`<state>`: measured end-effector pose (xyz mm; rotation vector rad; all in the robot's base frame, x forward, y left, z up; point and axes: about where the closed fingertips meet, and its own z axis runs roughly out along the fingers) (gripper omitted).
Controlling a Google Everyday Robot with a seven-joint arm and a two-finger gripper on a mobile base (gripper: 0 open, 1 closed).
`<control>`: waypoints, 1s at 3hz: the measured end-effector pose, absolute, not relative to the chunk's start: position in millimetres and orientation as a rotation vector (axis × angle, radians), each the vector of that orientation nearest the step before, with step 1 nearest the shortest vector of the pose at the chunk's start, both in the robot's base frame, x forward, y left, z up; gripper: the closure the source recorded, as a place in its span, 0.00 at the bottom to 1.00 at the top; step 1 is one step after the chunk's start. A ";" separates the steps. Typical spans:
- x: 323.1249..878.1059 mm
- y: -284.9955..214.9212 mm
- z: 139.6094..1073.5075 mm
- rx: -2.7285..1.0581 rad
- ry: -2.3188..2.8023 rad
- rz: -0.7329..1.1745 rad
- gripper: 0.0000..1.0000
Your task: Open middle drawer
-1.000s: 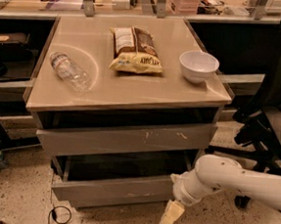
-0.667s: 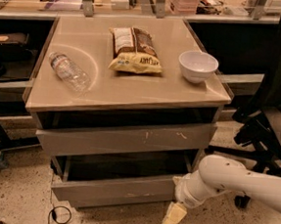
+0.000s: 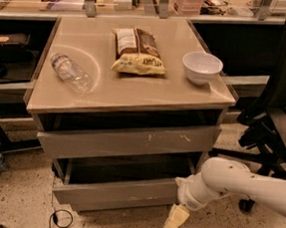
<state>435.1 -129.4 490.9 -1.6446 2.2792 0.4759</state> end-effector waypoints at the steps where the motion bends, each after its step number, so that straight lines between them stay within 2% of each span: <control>1: 446.0 -125.9 484.2 -1.658 2.280 0.437 0.00; 3: 468.5 -119.2 453.5 -1.691 2.301 0.424 0.00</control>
Offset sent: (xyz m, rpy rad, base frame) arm 0.0340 0.0110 -0.0470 -0.0575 0.0117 0.0094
